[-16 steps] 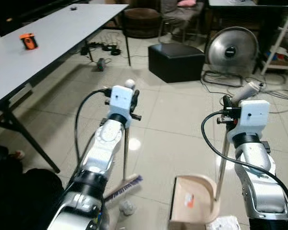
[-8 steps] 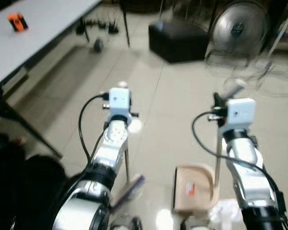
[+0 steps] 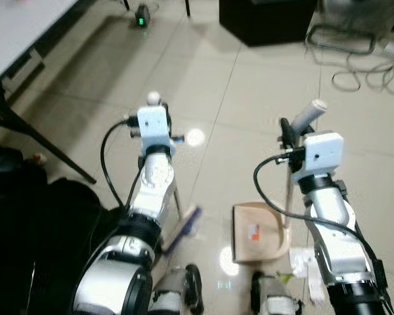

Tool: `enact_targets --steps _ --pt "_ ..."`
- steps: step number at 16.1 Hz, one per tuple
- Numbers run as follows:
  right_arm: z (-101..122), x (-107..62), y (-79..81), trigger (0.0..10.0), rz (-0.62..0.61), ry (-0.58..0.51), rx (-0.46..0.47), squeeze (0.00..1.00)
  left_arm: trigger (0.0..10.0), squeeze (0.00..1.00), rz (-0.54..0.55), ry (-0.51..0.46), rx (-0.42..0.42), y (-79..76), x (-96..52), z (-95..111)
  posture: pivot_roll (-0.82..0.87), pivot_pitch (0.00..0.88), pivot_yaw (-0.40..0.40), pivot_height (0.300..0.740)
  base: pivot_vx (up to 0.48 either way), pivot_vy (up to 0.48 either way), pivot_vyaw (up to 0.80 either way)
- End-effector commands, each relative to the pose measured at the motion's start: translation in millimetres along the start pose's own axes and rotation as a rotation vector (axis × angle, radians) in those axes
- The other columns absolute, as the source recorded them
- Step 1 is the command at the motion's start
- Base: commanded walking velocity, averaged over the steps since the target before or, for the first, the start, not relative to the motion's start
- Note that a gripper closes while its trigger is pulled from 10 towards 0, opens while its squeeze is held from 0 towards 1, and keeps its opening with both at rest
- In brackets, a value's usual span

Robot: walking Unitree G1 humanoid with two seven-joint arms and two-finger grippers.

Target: Sweep floor

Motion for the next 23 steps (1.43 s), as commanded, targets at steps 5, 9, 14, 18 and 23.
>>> enact_targets --steps 5,9,14,18,23 --pt "-0.2 -1.0 0.8 10.0 0.009 -0.017 0.019 0.0 10.0 0.0 -0.079 -0.136 -0.172 -18.0 13.6 45.1 0.01 0.336 0.148 0.74 0.0 0.0 0.0" --pt "-1.6 -2.0 -3.0 10.0 0.001 -0.014 0.022 0.0 10.0 0.0 -0.152 -0.215 -0.169 -27.9 18.2 66.6 0.01 0.331 0.15 0.74 0.0 0.0 0.0" --pt "-7.7 -2.5 -18.8 10.0 -0.081 0.016 -0.001 0.0 10.0 0.0 -0.218 -0.34 -0.178 -26.1 28.0 105.8 0.02 0.325 0.151 0.74 0.0 0.0 0.0" --pt "-0.8 0.9 -38.2 10.0 -0.169 -0.012 -0.025 0.0 10.0 0.0 -0.231 -0.387 -0.171 -18.2 37.7 123.3 0.01 0.316 0.156 0.74 0.0 0.0 0.0" --pt "7.2 7.6 -58.5 10.0 -0.306 -0.114 -0.045 0.0 10.0 0.0 -0.242 -0.282 -0.068 -16.4 37.6 83.2 0.02 0.331 0.165 0.74 0.0 0.0 0.0"
Point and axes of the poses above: a point about 5 cm out from each wrist's last joint towards the gripper, its own x axis pointing out of the wrist towards the gripper, its own z axis along the axis of the wrist's last joint, y = z × x, the point moved 3 cm from there along x, pointing out of the wrist towards the gripper, and after that the axes turned 4 degrees about x, right-handed, at the moved point
